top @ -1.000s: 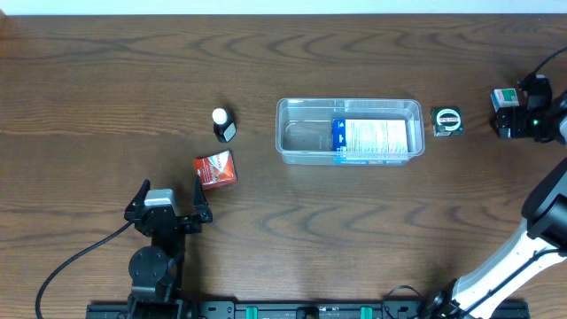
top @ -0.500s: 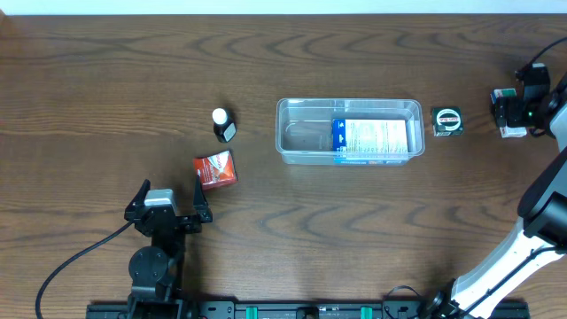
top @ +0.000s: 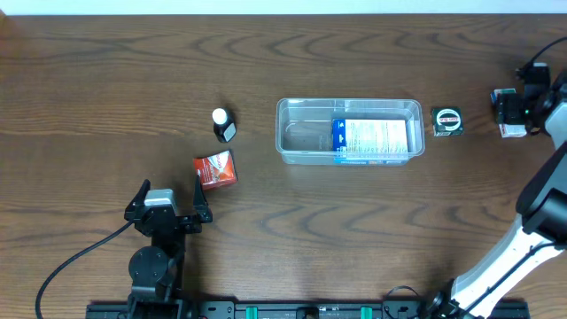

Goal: Pack container
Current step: 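Grasp the white-green Panadol box with the right gripper and lift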

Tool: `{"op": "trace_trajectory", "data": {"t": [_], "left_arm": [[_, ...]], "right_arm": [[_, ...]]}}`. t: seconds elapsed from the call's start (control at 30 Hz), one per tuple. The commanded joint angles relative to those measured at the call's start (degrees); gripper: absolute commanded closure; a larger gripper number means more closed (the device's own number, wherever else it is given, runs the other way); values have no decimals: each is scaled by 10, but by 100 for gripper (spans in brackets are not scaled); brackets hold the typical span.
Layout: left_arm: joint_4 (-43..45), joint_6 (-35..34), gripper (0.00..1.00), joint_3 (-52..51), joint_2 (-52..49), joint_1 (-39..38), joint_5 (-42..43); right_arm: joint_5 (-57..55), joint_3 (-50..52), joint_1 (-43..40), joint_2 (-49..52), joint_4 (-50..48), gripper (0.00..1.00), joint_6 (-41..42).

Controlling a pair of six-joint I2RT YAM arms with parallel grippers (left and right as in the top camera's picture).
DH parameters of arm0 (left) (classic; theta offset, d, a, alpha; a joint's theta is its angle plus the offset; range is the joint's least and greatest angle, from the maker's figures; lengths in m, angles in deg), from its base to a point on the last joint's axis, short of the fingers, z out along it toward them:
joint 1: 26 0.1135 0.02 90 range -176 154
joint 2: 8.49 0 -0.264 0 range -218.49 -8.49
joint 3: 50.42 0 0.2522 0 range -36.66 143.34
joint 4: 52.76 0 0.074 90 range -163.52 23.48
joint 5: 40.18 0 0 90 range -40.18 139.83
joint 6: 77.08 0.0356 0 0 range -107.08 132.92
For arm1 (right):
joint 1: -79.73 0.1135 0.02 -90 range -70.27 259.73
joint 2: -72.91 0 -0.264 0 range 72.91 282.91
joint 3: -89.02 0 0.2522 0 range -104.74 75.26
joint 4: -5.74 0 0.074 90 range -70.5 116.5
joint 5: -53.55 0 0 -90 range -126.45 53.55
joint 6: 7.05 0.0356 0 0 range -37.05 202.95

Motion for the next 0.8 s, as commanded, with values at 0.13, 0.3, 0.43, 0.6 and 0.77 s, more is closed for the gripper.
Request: {"op": "trace_trajectory", "data": {"t": [0.13, 0.3, 0.43, 0.6, 0.77], "left_arm": [[-19, 9, 2, -13, 3, 2, -4], [-19, 9, 2, -13, 3, 2, -4], [-19, 10, 2, -13, 3, 2, -4], [-19, 9, 2, -13, 3, 2, -5], [-19, 10, 2, -13, 3, 2, -4]], "right_arm": [[-7, 3, 9, 44, -3, 18, 2], [-8, -6, 9, 44, 4, 39, 2], [-24, -7, 9, 40, 8, 50, 2], [-36, -7, 9, 32, 15, 54, 3], [-33, -15, 12, -3, 34, 65, 15]]}}
